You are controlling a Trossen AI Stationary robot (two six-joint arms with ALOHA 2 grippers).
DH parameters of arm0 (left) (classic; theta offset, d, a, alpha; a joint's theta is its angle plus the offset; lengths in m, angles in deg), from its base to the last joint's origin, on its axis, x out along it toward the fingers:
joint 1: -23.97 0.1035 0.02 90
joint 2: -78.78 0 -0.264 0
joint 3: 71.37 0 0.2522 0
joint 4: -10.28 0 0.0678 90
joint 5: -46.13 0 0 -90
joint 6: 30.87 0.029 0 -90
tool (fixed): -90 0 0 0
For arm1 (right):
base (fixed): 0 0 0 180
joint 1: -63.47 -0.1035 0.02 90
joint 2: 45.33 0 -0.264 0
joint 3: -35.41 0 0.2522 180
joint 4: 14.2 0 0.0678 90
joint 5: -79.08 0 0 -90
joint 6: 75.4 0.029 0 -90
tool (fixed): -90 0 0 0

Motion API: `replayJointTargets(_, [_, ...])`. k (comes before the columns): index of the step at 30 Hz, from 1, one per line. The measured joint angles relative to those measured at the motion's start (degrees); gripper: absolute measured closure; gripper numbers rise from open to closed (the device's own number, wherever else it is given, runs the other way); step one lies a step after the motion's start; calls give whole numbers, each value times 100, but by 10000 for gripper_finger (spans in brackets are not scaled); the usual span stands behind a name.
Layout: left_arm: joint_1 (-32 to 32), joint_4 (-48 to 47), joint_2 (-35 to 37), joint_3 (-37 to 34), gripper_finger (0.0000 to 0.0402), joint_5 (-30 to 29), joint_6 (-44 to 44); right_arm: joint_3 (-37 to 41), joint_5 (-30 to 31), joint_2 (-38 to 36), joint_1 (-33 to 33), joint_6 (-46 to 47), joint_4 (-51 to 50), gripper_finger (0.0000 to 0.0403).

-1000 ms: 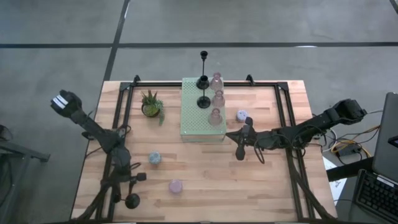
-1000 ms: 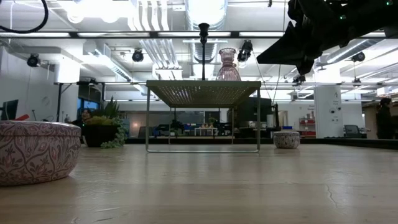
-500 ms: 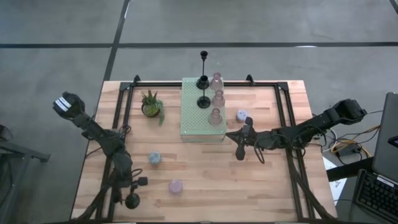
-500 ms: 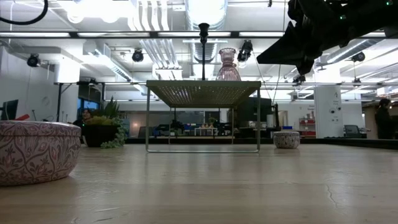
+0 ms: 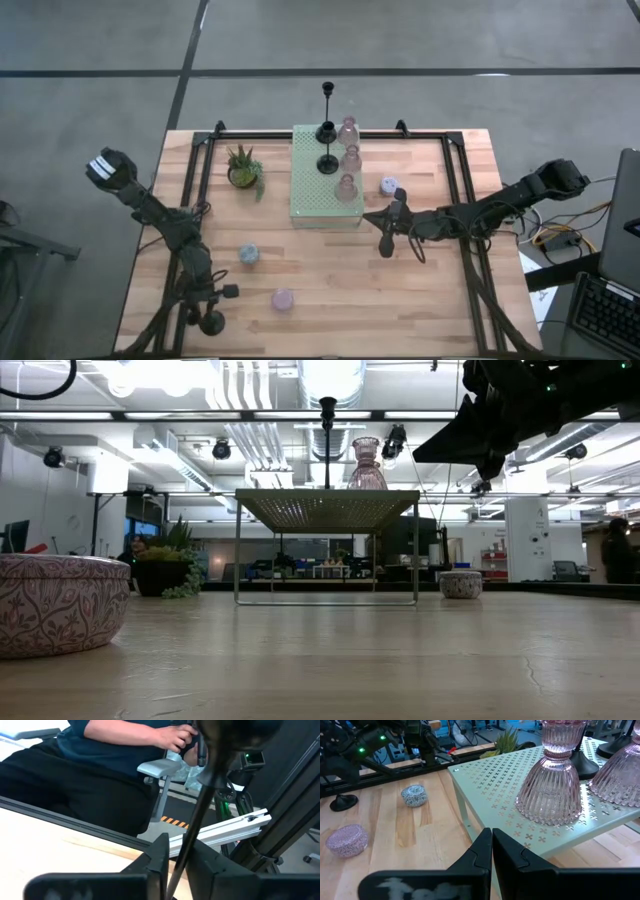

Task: Pick & Place candle stick holders
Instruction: Put the black candle holder on the shelf aligned with the other black candle holder

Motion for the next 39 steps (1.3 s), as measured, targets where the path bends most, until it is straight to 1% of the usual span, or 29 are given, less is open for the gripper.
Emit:
replayJointTargets(4, [0, 19, 2, 0, 371, -44, -10, 1, 0, 0, 0, 0, -2, 394])
replayJointTargets(7, [0, 88, 2, 0, 384, -183, -3, 1, 0, 0, 2, 0, -2, 394])
replayJointTargets(12, [-4, 111, 2, 0, 386, -243, 41, -1, 0, 0, 2, 0, -2, 394])
replayJointTargets(13, [-5, 139, 2, 0, 384, -326, 41, 1, 0, 0, 0, 0, 1, 394])
replayJointTargets(19, [-2, 524, 9, 0, 382, -1095, 42, 1, 0, 0, 1, 0, -2, 394])
replayJointTargets(24, [-2, 856, 15, -2, 384, -1857, 63, 0, 0, 0, 1, 0, -1, 394])
replayJointTargets(27, [-2, 1088, 15, -2, 384, -2335, -82, 1, 0, 0, 1, 0, 1, 394])
replayJointTargets(33, [2, 1382, 17, -2, 384, -3005, -17, 1, 0, 0, 0, 0, -2, 394])
replayJointTargets(36, [2, 1773, 25, -2, 385, -3373, 158, 1, 0, 0, 0, 0, -2, 394])
replayJointTargets(39, [2, 2236, 28, -2, 384, -3621, 346, 1, 0, 0, 0, 0, -1, 394])
